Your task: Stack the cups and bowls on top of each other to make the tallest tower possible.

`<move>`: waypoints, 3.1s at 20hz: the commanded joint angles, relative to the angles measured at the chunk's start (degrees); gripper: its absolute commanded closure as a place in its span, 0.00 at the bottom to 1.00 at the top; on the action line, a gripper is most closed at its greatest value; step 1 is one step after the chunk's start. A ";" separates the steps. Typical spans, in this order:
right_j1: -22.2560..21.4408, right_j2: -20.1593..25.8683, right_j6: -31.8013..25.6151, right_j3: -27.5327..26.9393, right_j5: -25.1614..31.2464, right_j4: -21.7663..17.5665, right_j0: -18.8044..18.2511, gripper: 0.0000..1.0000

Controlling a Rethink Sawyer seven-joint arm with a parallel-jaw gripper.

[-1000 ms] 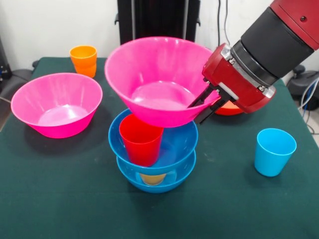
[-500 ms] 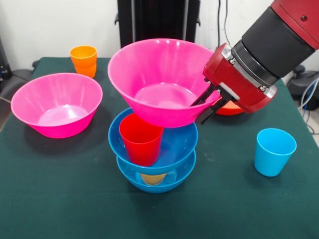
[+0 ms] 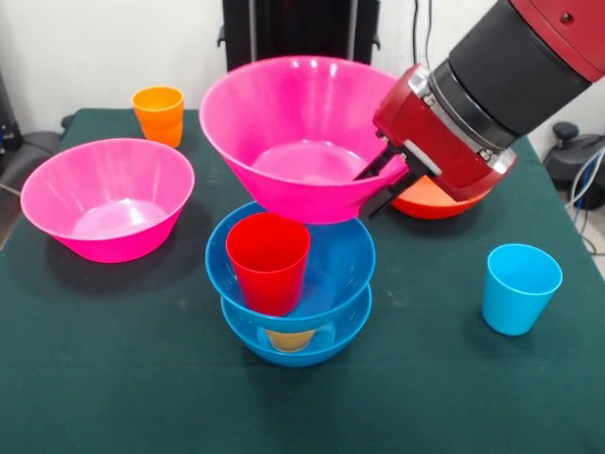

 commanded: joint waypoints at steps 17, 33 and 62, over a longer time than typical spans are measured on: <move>6.92 5.05 -7.32 -14.56 5.35 -0.31 -5.95 1.00; 8.63 6.84 -7.42 -12.58 0.72 1.13 -7.72 1.00; 5.65 5.02 -4.77 -11.10 7.89 3.58 -5.02 1.00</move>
